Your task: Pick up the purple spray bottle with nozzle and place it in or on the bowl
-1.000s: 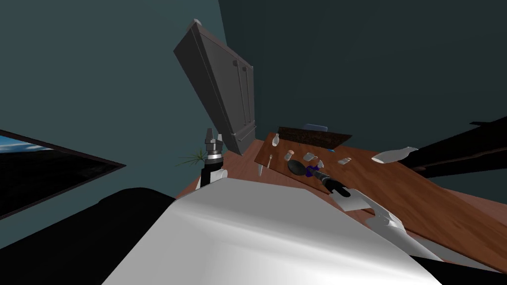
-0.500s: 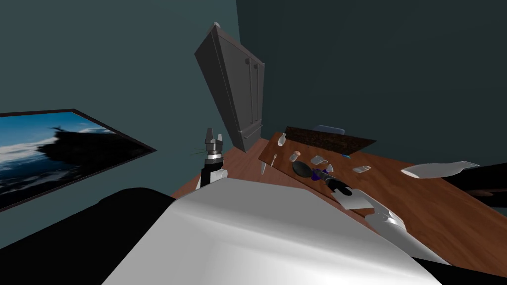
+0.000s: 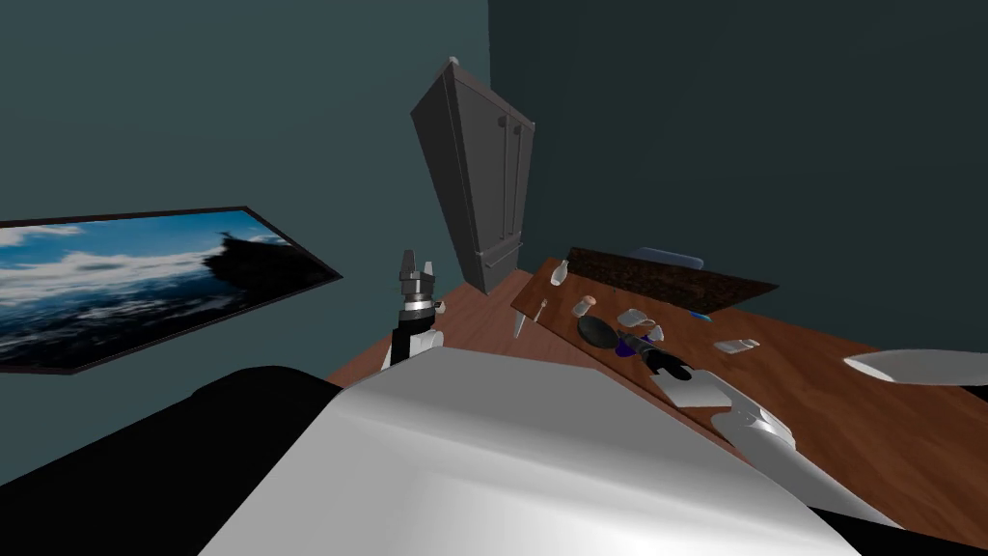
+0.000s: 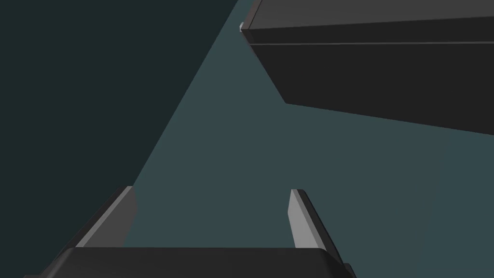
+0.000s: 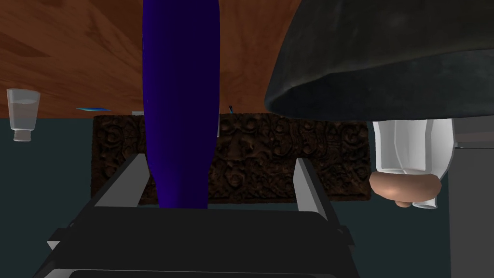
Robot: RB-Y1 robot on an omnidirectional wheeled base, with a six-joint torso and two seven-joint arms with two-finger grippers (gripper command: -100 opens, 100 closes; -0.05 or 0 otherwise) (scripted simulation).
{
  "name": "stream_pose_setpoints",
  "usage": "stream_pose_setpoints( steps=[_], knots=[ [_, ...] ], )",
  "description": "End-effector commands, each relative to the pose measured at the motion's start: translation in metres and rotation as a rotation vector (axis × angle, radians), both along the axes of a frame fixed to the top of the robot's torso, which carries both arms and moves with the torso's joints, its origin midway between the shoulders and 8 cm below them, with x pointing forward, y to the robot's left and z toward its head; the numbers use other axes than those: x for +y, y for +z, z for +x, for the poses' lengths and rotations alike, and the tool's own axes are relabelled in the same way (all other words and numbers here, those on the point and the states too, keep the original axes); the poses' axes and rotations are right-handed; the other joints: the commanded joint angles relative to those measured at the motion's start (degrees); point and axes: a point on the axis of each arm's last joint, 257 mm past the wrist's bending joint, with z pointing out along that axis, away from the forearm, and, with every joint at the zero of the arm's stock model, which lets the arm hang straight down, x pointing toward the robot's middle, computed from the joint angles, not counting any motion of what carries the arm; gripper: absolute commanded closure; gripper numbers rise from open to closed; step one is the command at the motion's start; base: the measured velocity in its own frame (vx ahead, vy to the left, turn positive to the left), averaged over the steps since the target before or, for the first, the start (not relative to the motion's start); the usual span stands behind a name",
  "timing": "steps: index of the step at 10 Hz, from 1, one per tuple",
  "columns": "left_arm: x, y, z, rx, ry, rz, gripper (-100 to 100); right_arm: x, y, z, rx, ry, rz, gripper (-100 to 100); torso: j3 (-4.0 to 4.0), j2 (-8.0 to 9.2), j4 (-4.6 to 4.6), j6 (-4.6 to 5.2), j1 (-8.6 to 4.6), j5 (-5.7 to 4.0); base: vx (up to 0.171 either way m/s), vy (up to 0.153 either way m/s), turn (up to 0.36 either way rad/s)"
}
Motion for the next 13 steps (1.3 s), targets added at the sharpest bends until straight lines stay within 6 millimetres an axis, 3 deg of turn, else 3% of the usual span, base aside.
stream_pose_setpoints(
  steps=[1,2,3,7,8,9,13],
  knots=[
    [0.000,0.000,0.000,0.000,0.000,0.000,0,-0.013,-0.003,-0.005,0.000,-0.042,0.003,-100,0.00,0.00,0.00,0.00,0.00,0.00,-0.111,0.011,0.227],
    [0.000,0.000,0.000,0.000,0.000,0.000,0,-0.008,-0.002,-0.002,-0.001,-0.026,0.001,-100,-0.01,-0.01,-0.01,-0.03,0.02,-0.05,-0.048,0.007,0.037],
    [0.000,0.000,0.000,0.000,0.000,0.000,0,-0.008,-0.002,-0.002,-0.001,-0.029,0.002,100,-0.11,-0.19,-0.05,0.01,-0.03,-0.06,-0.009,0.001,-0.012],
    [0.000,0.000,0.000,0.000,0.000,0.000,0,-0.009,-0.003,-0.003,0.001,-0.029,0.001,100,-0.24,-0.43,-0.09,0.00,-0.08,-0.08,-0.002,0.000,0.001],
    [0.000,0.000,0.000,0.000,0.000,0.000,0,-0.009,-0.003,-0.003,0.001,-0.029,0.001,0,-0.25,-0.43,-0.09,0.00,-0.08,-0.07,0.000,0.000,0.000],
    [0.000,0.000,0.000,0.000,0.000,0.000,0,0.003,0.000,-0.001,0.002,0.006,0.000,100,-0.25,-0.43,-0.09,0.00,-0.08,-0.07,0.085,-0.007,-0.311],
    [0.000,0.000,0.000,0.000,0.000,0.000,0,0.042,0.005,0.008,0.000,0.108,-0.002,100,-0.46,-0.81,-0.18,0.04,-0.05,-0.06,0.126,-0.001,-0.285]
  ],
)
